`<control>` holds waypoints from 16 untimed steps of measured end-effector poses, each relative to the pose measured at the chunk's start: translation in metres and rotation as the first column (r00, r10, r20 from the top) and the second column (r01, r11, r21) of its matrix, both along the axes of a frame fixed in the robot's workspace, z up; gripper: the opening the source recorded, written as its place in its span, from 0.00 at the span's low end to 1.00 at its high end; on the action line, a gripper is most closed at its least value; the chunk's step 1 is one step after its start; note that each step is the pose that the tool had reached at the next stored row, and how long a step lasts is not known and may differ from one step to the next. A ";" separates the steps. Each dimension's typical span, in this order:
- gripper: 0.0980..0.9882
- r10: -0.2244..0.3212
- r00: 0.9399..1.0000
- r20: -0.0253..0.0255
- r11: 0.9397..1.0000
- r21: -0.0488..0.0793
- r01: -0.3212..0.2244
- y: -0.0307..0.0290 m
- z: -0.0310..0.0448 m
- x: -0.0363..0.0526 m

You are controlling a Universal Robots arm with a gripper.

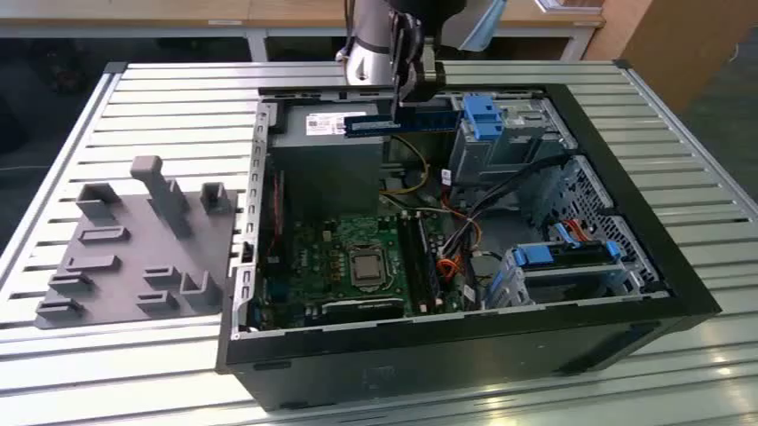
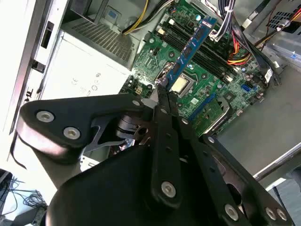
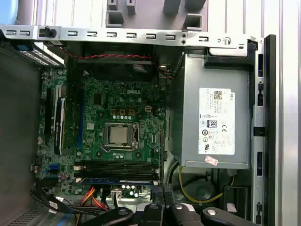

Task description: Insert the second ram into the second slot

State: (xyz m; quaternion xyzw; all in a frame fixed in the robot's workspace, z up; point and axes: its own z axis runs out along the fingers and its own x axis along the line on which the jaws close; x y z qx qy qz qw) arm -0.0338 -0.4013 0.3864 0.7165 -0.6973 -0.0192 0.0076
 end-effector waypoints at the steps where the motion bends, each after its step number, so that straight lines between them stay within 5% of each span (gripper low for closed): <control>1: 0.02 0.000 1.000 0.000 1.000 0.000 0.000 0.0000 0.0000 0.0000; 16: 0.02 0.000 1.000 0.000 1.000 -0.001 0.000 -0.0056 0.0000 0.0000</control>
